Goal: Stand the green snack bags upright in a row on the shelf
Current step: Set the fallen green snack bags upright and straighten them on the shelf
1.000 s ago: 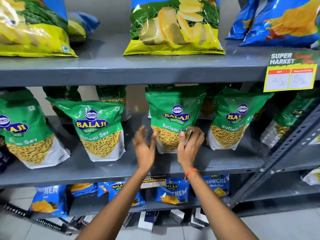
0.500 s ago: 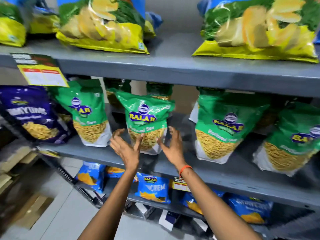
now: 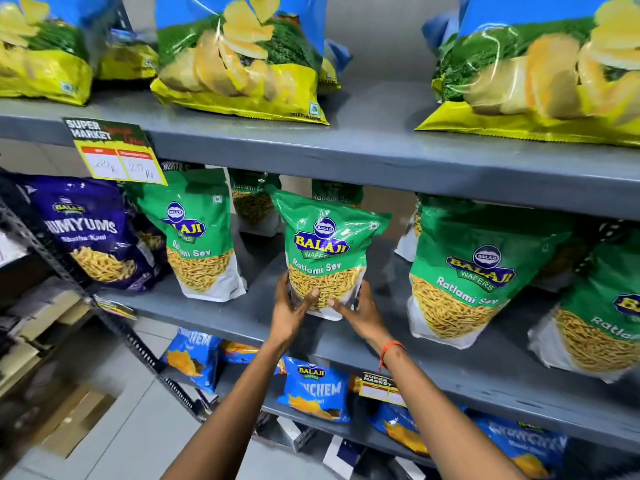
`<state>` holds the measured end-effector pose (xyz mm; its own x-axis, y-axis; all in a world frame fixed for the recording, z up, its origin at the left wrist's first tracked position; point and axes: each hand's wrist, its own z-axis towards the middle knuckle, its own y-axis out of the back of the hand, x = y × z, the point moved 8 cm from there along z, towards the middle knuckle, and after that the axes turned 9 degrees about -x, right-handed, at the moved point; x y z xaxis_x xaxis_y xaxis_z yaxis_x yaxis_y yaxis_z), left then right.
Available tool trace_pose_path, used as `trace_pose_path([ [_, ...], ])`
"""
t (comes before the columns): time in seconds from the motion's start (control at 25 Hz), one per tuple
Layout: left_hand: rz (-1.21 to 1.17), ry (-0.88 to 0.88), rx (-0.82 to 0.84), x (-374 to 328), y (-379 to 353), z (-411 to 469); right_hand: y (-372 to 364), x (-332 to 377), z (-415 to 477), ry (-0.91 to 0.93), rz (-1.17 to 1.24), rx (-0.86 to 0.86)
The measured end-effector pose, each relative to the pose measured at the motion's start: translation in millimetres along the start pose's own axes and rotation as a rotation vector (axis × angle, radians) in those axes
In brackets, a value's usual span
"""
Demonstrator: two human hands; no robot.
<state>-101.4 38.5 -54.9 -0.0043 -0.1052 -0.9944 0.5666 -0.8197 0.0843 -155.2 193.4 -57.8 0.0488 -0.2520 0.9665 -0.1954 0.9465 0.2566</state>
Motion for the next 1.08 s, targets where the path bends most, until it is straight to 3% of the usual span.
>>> trace_pose_path([
  [0.16, -0.017, 0.068, -0.044, -2.8, 9.1, -5.0, 21.7, 11.0, -9.0, 0.076, -0.042, -0.323],
  [0.32, -0.111, -0.074, -0.153, -61.7, 23.8, 17.1, 36.2, 71.1, -15.6, 0.267, 0.081, -0.538],
  [0.44, -0.215, -0.094, -0.167, -84.9, 32.6, 58.6, 55.0, 93.9, 0.1, 0.265, 0.217, -0.697],
  [0.6, -0.318, -0.084, -0.21, -100.7, 36.6, 73.9, 65.6, 100.4, 9.4, 0.359, 0.086, -0.722],
  [0.8, -0.266, -0.108, -0.234, -103.7, 39.5, 80.6, 75.3, 112.2, 3.9, 0.448, -0.013, -0.786],
  [0.96, -0.235, -0.2, -0.271, -115.7, 42.9, 71.2, 77.2, 121.8, -14.1, 0.452, 0.049, -0.863],
  [1.08, -0.174, -0.294, -0.359, -115.2, 59.7, 65.6, 56.1, 140.8, -40.0, 0.599, 0.061, -0.815],
])
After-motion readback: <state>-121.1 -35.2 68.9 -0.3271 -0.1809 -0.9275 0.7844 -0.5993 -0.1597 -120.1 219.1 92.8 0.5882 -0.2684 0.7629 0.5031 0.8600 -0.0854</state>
